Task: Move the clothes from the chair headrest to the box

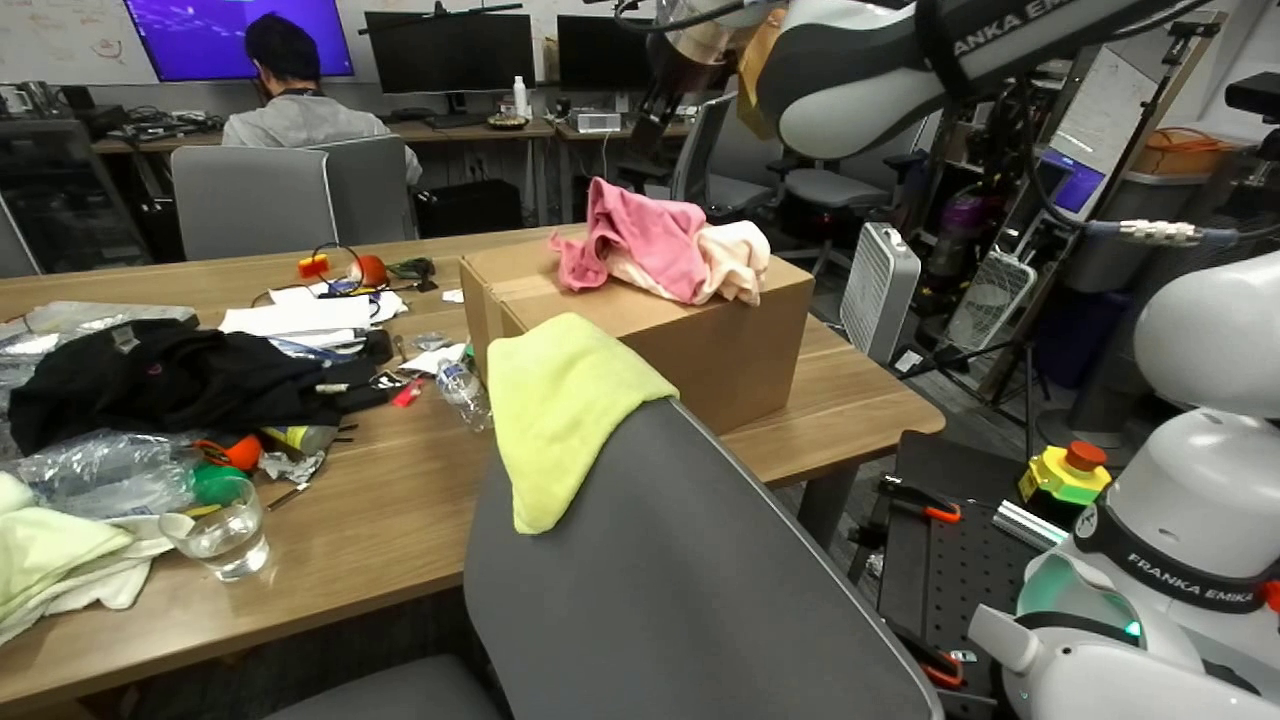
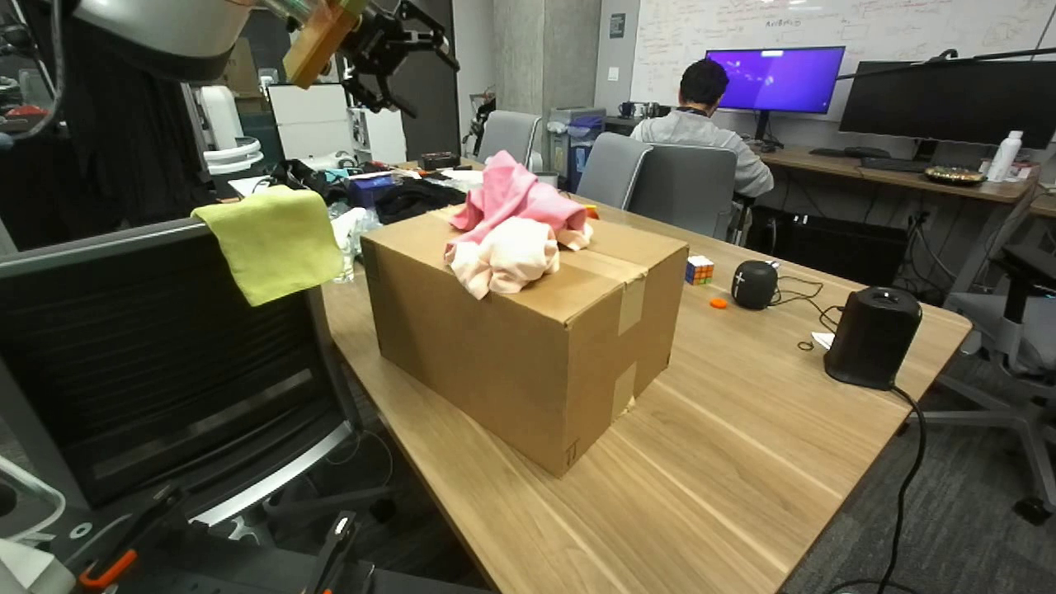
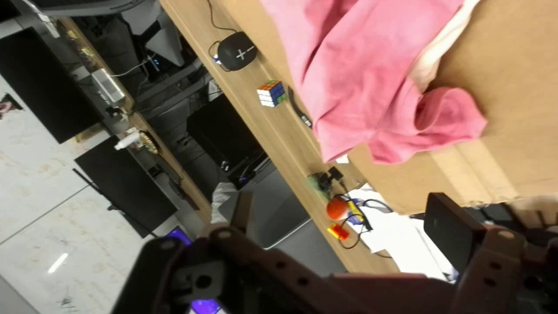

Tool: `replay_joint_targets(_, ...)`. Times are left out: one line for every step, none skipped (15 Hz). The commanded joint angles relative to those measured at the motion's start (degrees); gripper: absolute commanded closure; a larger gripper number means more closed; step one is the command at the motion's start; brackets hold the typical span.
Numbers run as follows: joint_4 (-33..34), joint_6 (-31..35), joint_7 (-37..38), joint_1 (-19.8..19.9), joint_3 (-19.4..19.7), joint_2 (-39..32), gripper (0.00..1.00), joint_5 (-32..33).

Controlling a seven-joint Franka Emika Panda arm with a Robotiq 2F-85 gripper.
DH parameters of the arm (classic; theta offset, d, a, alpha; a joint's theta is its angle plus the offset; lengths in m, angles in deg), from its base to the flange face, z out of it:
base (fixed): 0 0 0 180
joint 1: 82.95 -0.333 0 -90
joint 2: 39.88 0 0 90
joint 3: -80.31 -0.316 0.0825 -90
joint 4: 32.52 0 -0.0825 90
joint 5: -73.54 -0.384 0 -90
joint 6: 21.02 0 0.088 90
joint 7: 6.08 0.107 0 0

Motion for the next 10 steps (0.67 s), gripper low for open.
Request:
replay_joint_targets(-0.53, -6.10, -10.62, -15.49, 12.30, -6.40, 0.00, -1.05)
replay_joint_targets(-0.70, -7.89, -13.53, -19.66, 15.81, -7.21, 0.00, -1.84)
replay_joint_targets(-0.60, -10.18, -16.54, -23.95, 19.33, -7.85, 0.00, -2.86)
replay_joint_targets(-0.81, -11.96, -19.45, -28.29, 23.04, -8.41, 0.00, -3.83)
replay_joint_targets(-1.03, -13.98, -21.53, -32.65, 26.86, -8.35, 0.00, -4.28)
replay_joint_targets(-1.13, -15.98, -23.21, -36.98, 30.66, -8.36, 0.00, -4.41)
replay_joint_targets(-1.40, -17.73, -24.09, -41.32, 34.50, -8.19, 0.00, -4.00)
replay_joint_targets(-1.77, -19.33, -24.82, -45.69, 38.24, -7.86, 0.00, -3.47)
replay_joint_targets(-2.02, -21.04, -25.41, -49.92, 41.80, -7.47, 0.00, -3.13)
replay_joint_targets(-2.53, -22.05, -26.24, -52.83, 44.04, -6.88, 0.00, -3.47)
